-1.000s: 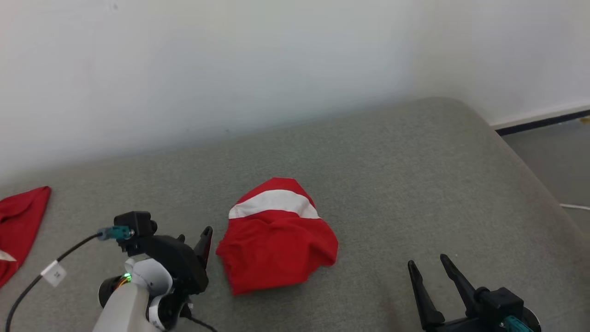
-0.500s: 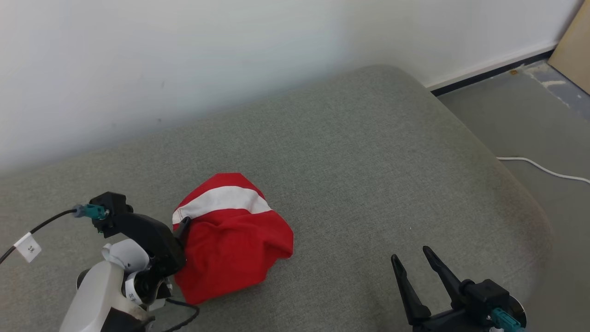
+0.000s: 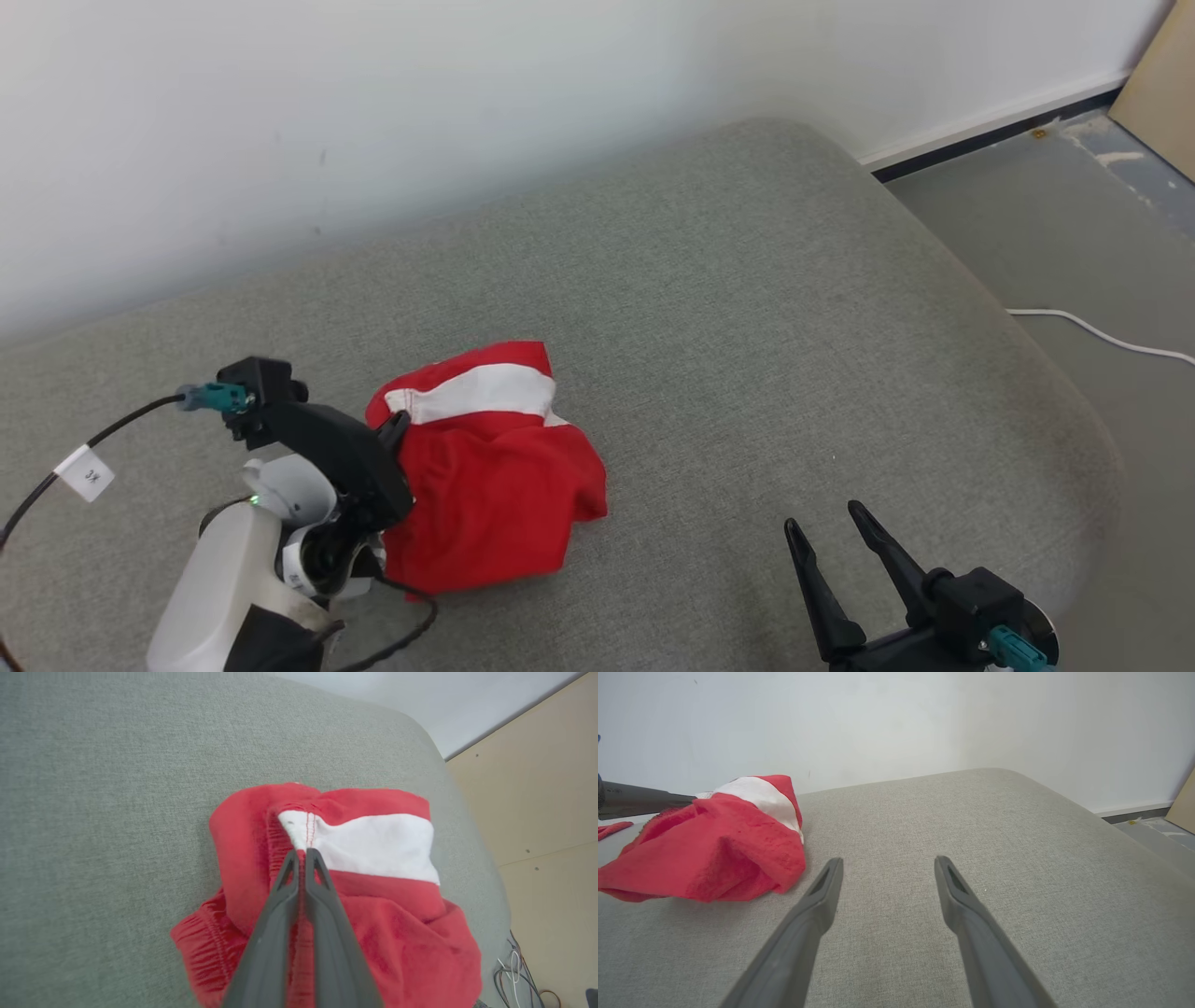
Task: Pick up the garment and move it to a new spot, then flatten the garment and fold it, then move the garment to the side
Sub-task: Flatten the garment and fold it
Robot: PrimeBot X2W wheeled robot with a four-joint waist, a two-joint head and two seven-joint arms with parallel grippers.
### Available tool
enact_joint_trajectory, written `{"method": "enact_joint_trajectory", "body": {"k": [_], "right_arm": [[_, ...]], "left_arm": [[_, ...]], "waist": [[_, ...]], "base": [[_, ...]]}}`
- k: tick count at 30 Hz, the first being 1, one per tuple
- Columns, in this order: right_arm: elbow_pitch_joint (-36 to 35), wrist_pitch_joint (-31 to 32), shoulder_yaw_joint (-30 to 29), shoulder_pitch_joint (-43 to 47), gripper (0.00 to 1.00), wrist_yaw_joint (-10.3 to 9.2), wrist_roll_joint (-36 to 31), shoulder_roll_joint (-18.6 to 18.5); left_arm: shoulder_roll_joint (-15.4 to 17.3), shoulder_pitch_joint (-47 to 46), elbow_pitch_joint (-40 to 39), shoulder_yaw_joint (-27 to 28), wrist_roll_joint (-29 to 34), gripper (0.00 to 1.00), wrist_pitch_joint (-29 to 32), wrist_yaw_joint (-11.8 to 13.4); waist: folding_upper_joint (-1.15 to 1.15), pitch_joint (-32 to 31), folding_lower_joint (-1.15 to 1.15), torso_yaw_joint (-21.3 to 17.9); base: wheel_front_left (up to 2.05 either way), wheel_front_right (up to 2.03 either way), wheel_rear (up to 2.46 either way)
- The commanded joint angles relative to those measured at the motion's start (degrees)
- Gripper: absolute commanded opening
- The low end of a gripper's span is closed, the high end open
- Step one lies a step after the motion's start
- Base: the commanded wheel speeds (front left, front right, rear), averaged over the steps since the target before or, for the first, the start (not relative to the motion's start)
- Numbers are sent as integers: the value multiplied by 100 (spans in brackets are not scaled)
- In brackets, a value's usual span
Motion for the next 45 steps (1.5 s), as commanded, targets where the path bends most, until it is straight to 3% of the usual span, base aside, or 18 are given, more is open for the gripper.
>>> {"method": "enact_joint_trajectory", "body": {"k": [1, 14, 22, 27, 35, 40, 45], "right_arm": [[-1, -27, 5, -29, 100, -12, 28, 5], [-27, -6, -152, -43, 100, -12, -27, 17], [-16, 3, -244, -1, 100, -12, -56, 54], [-58, -24, -358, 125, 100, -12, -33, 80], [-203, -14, -542, 239, 100, -12, -46, 89], [-268, 26, -591, 292, 100, -12, -68, 114], [-303, 49, -560, 281, 100, -12, -100, 155]], "left_arm": [[-26, -30, -34, -35, -54, 0, -40, -25], [-251, -871, -1501, -1380, -164, 0, -1940, -38], [-277, -1483, -2137, -2346, -1063, 0, -3053, -38], [-247, -1022, -1879, -2862, -1216, 0, -2920, -33], [456, 624, -1976, -3271, -1393, 0, -2384, 52], [945, 1392, -2361, -3208, -1441, 0, -2321, 387], [1250, 1656, -2339, -3209, -1073, 0, -2542, 773]], "waist": [[-1, 1, 0, 20], [-1, -42, 0, 314], [-1, -128, 0, 420], [-1, -82, 0, 749], [-1, 92, 0, 1547], [-1, 72, 0, 1916], [-1, 60, 0, 1993]], "base": [[0, 0, 0], [0, 0, 0], [0, 0, 0], [0, 0, 0], [0, 0, 0], [0, 0, 0], [0, 0, 0]]}}
